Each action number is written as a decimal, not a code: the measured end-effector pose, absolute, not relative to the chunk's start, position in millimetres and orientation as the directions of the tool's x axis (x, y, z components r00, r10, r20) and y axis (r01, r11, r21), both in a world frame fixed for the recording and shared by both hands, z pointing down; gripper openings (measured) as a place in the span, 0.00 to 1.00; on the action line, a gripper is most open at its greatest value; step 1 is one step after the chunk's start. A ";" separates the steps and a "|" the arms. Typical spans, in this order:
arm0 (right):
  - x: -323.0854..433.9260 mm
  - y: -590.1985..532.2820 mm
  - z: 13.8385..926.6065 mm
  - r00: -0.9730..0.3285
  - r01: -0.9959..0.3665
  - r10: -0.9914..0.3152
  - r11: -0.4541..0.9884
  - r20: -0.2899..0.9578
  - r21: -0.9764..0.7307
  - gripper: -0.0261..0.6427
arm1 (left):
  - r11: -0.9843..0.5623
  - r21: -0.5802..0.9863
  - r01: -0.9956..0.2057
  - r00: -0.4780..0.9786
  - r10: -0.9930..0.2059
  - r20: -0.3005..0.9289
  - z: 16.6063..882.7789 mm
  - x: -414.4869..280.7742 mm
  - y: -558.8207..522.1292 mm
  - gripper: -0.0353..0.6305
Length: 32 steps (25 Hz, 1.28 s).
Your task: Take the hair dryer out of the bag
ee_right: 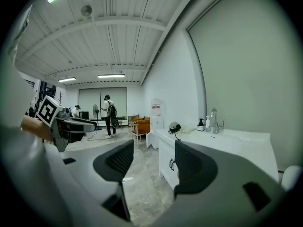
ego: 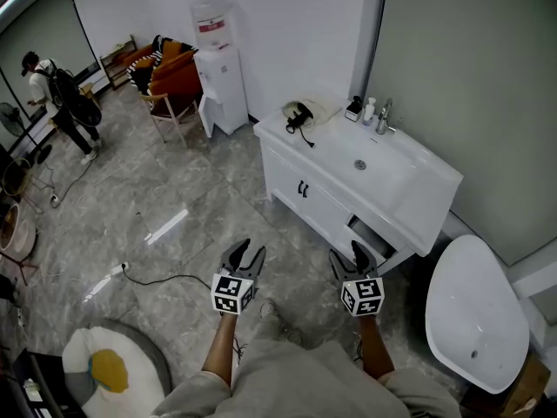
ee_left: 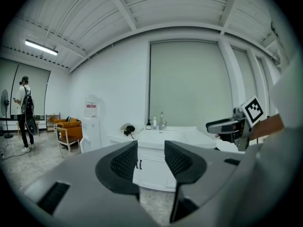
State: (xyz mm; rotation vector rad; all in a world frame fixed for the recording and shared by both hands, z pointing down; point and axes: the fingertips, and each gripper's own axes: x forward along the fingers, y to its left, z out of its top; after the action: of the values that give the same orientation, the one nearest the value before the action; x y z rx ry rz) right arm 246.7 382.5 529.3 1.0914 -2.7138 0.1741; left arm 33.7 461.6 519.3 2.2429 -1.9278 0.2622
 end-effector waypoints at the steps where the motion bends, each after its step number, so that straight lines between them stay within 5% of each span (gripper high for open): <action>1: 245.1 379.2 530.4 -0.703 -0.695 -0.670 0.719 0.239 -0.029 0.42 | -0.146 0.015 -0.989 0.145 -0.959 0.244 520.5 31.9 458.2 0.31; 32: 130.2 131.0 520.7 -0.606 -0.774 -0.750 0.632 0.266 0.019 0.40 | -0.267 0.036 -0.963 0.268 -0.938 0.220 514.1 -87.7 172.1 0.31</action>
State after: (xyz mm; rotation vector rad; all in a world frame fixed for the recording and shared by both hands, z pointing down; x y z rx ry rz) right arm 130.2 131.0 520.7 1.2409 -2.6066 0.1423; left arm -87.7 172.1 514.1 2.3673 -1.7936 0.2302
